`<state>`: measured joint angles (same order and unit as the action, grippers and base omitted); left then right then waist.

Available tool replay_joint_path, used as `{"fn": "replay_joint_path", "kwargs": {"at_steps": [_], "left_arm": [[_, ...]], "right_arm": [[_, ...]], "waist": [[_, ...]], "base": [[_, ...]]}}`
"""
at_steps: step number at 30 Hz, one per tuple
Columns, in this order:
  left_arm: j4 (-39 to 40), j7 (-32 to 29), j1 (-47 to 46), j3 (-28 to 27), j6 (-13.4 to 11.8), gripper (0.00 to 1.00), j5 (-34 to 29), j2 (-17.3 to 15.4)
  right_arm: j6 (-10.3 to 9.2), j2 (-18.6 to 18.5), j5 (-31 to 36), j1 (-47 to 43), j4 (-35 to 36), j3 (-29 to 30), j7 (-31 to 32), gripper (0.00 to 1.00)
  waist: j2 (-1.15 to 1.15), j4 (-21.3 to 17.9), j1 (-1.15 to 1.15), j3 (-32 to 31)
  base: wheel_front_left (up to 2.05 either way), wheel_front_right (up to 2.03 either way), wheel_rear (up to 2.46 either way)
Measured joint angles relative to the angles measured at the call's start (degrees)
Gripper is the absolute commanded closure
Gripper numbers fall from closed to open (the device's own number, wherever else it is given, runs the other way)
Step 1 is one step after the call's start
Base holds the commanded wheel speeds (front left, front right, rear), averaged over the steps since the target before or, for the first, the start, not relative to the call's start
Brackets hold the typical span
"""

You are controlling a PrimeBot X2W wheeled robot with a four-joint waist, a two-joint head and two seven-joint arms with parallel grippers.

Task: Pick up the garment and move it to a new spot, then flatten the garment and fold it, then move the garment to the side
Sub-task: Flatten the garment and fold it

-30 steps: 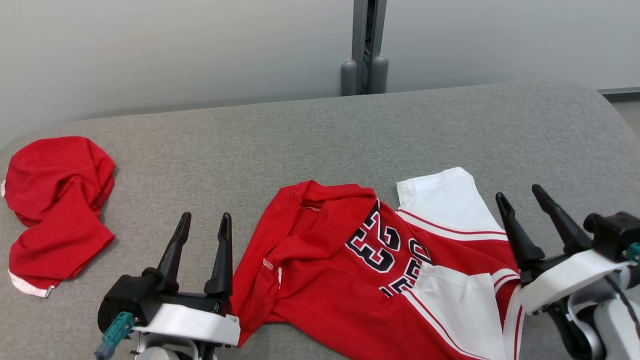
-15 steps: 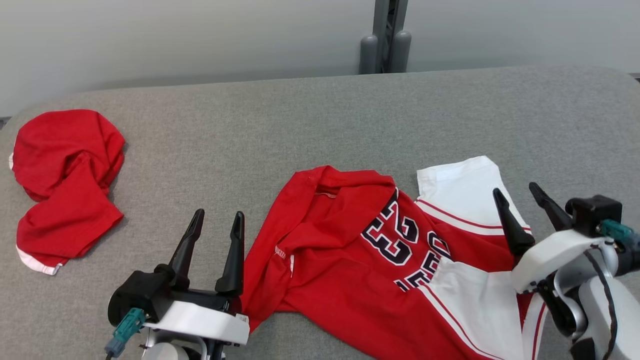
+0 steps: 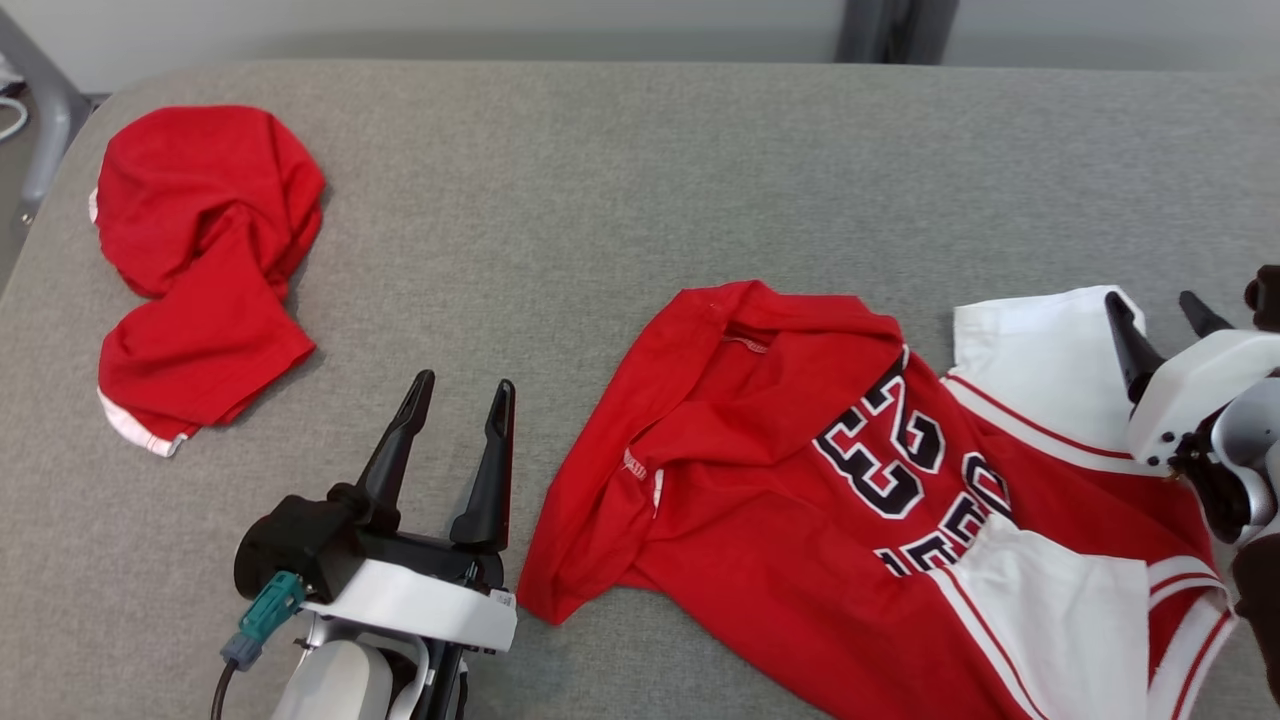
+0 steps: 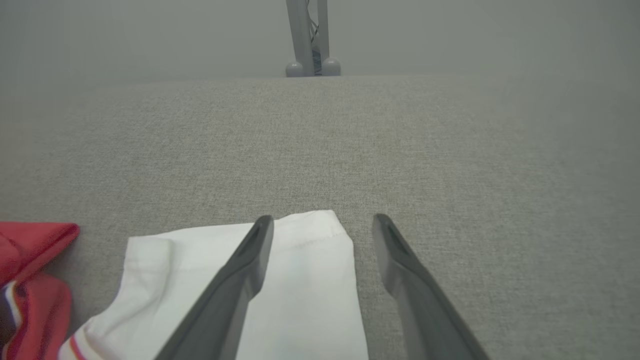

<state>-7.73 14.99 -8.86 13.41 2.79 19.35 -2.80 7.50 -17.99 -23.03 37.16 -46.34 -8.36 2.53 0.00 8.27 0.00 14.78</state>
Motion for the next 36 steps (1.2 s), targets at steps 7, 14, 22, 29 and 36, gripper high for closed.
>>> {"fn": "replay_joint_path", "kwargs": {"at_steps": [7, 14, 22, 29, 36], "left_arm": [[0.0, 0.0, -1.3, 0.3, 0.2, 0.0, 0.2, 0.0], [-0.1, 0.0, -2.2, 0.6, 0.2, 0.0, 0.2, 0.0], [-0.3, 0.0, -2.3, 0.6, 0.2, 0.0, 0.4, 0.0], [-0.3, 0.0, -3.1, 2.0, 0.3, 0.0, 1.0, 0.0], [-0.2, 0.0, -3.4, 3.1, 0.7, 0.0, 1.9, 0.0]], "right_arm": [[0.01, -1.3, -0.2, 4.0, -5.8, -0.7, 0.8, 0.0], [0.01, -2.8, -0.7, 6.2, -9.0, -3.3, 1.1, 0.0], [0.0, -3.3, -2.7, 8.1, -8.8, -8.1, 0.1, 1.0], [0.01, -8.2, -1.0, 15.2, -8.5, -8.6, -5.0, 1.0], [0.01, -11.4, 4.0, 25.7, -11.3, -5.7, -10.3, 1.0]], "waist": [[0.0, 2.4, 0.0, 2.8], [0.0, 3.7, 0.0, 4.6], [0.0, 4.2, 0.0, 5.0], [0.0, 5.3, 0.0, 5.5], [0.0, 7.8, 0.0, 6.8]], "base": [[0.0, 0.0, 0.0], [0.0, 0.0, 0.0], [0.0, 0.0, 0.0], [0.0, 0.0, 0.0], [0.0, 0.0, 0.0]]}}
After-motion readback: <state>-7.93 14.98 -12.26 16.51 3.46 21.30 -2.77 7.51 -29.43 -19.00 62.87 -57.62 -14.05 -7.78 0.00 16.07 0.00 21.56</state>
